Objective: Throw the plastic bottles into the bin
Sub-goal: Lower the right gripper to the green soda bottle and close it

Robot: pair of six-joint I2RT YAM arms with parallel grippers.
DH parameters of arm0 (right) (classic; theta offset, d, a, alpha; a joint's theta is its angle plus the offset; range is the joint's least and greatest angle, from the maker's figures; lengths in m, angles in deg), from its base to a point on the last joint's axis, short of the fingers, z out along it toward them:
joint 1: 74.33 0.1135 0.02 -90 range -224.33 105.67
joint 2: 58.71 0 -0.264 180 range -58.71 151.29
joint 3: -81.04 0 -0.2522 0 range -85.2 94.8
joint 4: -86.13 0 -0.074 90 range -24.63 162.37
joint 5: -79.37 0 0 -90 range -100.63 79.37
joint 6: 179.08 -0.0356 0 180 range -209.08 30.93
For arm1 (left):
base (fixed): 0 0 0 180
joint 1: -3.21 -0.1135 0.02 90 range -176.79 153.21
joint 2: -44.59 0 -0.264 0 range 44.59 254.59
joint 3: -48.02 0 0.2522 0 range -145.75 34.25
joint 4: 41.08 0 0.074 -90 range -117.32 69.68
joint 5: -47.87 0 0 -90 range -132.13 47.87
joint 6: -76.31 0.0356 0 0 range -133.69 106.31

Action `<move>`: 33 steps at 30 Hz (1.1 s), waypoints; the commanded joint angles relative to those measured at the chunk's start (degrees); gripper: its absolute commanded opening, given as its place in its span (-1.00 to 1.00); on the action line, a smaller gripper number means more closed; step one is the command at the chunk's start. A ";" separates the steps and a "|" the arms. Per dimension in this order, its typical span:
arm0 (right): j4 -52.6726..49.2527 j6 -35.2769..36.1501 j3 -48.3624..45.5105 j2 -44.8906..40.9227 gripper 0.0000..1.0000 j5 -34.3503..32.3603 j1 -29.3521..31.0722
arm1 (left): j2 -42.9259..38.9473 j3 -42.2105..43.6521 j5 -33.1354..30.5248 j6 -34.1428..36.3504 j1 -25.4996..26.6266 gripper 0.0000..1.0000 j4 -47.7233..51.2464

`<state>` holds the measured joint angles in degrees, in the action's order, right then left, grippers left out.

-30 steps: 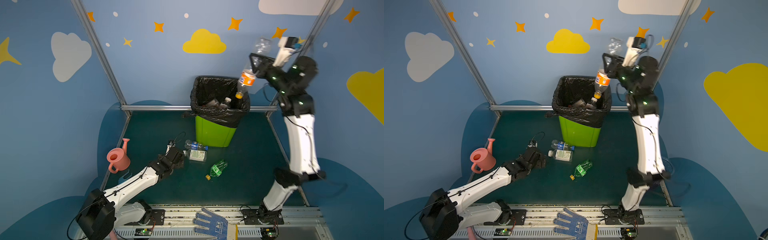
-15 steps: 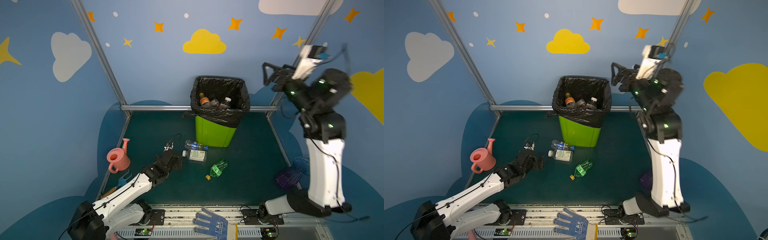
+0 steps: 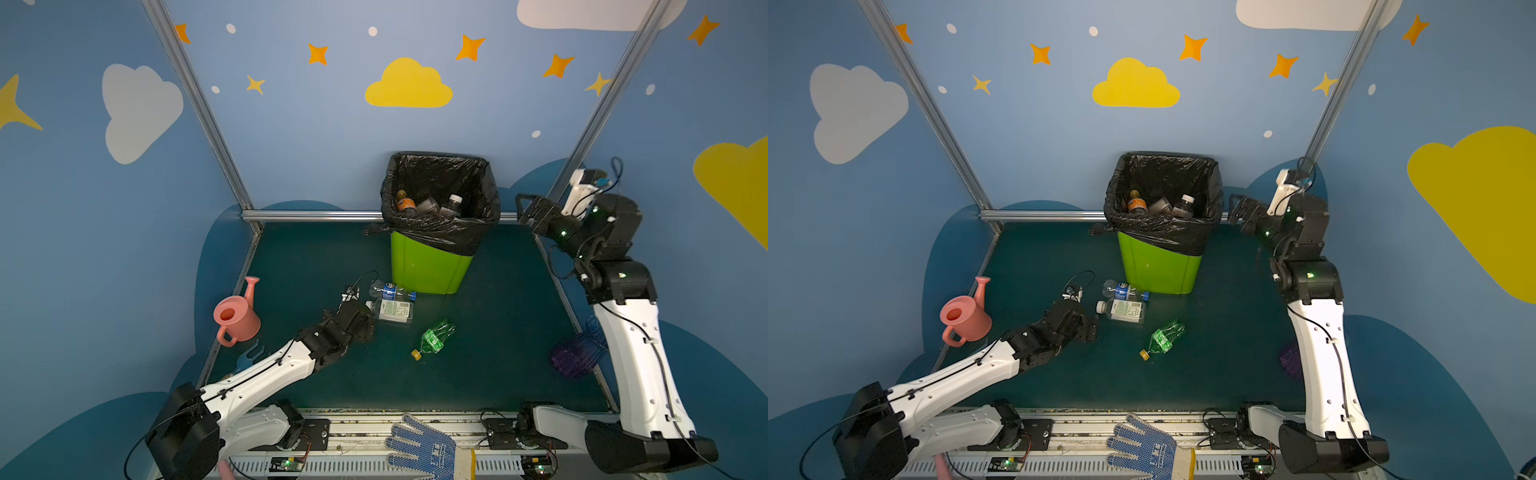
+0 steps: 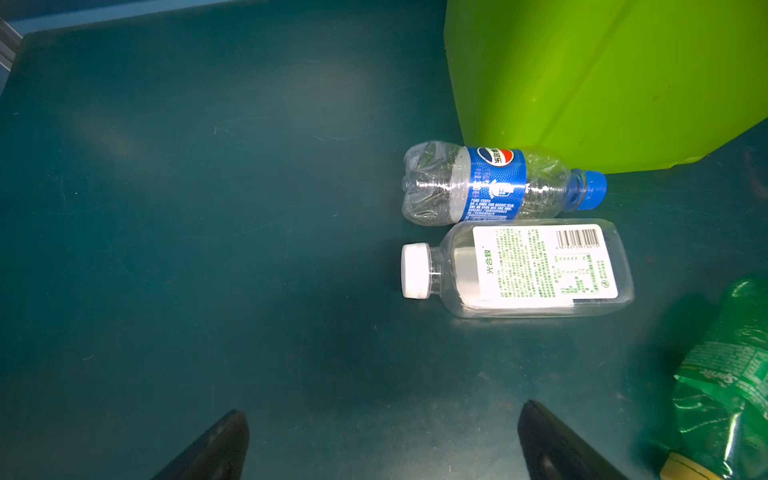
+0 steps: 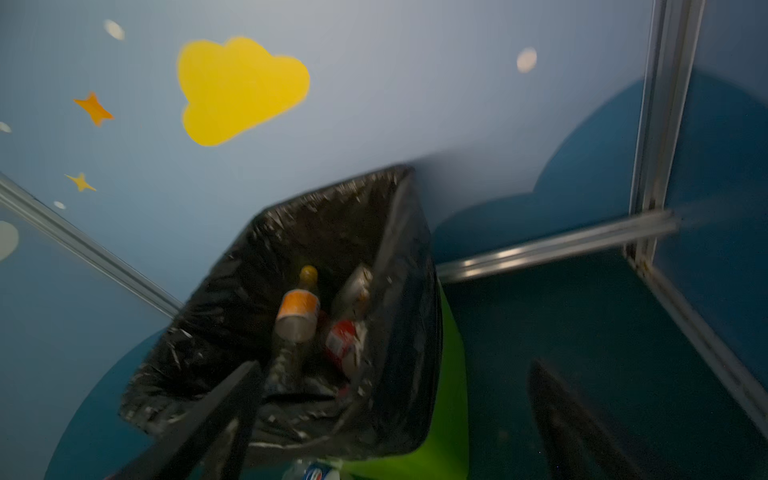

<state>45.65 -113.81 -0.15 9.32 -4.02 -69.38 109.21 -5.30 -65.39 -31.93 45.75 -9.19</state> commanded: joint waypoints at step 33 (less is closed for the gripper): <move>-1.35 -47.76 -37.93 6.06 0.96 -11.80 32.31 | -3.40 5.35 -11.69 -9.28 -0.37 1.00 3.70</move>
<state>45.10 -157.50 -40.30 13.54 -13.20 -38.30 106.30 -0.36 -75.49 -40.43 45.60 -6.28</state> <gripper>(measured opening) 0.980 0.998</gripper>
